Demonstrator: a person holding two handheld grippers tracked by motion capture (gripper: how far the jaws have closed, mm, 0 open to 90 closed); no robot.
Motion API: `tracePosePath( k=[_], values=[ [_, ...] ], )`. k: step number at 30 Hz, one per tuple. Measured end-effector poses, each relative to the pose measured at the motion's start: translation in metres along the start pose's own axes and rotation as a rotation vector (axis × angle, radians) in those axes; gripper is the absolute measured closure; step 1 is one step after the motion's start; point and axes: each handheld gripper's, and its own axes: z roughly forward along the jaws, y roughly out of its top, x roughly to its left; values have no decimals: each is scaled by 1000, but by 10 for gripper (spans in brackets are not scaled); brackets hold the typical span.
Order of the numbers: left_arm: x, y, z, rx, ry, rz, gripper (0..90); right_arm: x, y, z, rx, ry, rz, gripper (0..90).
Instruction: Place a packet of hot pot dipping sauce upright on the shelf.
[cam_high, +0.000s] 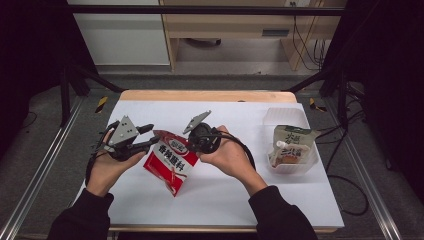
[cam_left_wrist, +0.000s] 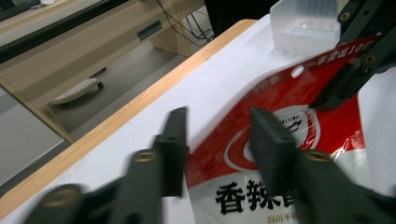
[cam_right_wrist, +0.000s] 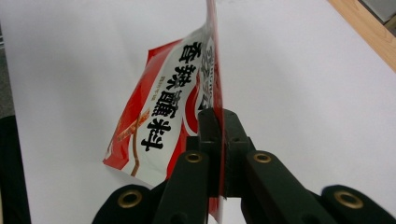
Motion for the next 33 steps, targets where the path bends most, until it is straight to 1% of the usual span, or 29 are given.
tracePosePath(
  k=[1, 2, 5, 7, 9, 10, 13, 15, 16, 18, 19, 21, 23, 26, 28, 30, 33],
  values=[
    [1, -3, 0, -6, -5, -4, 426, -1, 0, 0, -4, -1, 2, 900],
    [0, -7, 0, -1, -14, -24, 381, -3, 0, -1, -6, -4, 4, 900],
    [-1, -20, -1, 10, -18, -37, 267, -6, 0, -3, -14, -6, 12, 900],
    [-2, -31, -2, 26, -15, -45, 225, -8, 2, -7, -27, -8, 6, 900],
    [-2, -46, -4, 55, -19, -65, 183, -10, 3, -13, -40, -11, 5, 900],
    [-2, -54, -4, 67, -15, -75, 169, -11, 4, -16, -43, -14, -1, 900],
    [-2, -76, -3, 100, -12, -106, 147, -13, 10, -27, -49, -29, -10, 900],
    [-1, -86, -2, 121, -7, -113, 131, -15, 15, -34, -50, -35, -28, 900],
    [0, -89, -2, 124, 2, -123, 128, -16, 17, -38, -43, -44, -39, 900],
    [1, -95, -1, 126, 13, -138, 117, -19, 20, -45, -27, -71, -61, 900],
    [1, -97, -1, 132, 17, -144, 113, -22, 20, -49, -24, -76, -65, 900],
    [0, -101, 0, 146, 20, -141, 96, -29, 19, -57, -31, -86, -61, 900],
    [-1, -107, 1, 172, 13, -140, 90, -35, 18, -65, -36, -97, -57, 900],
    [-4, -115, -1, 207, 14, -134, 80, -42, 14, -77, -31, -113, -47, 900],
    [-6, -119, -5, 213, 15, -137, 76, -47, 12, -84, -38, -117, -44, 900],
    [-5, -121, -9, 209, 11, -144, 67, -50, 10, -92, -42, -123, -44, 900],
    [-4, -122, -15, 199, 25, -163, 66, -58, 8, -103, -48, -144, -34, 900]
  ],
)
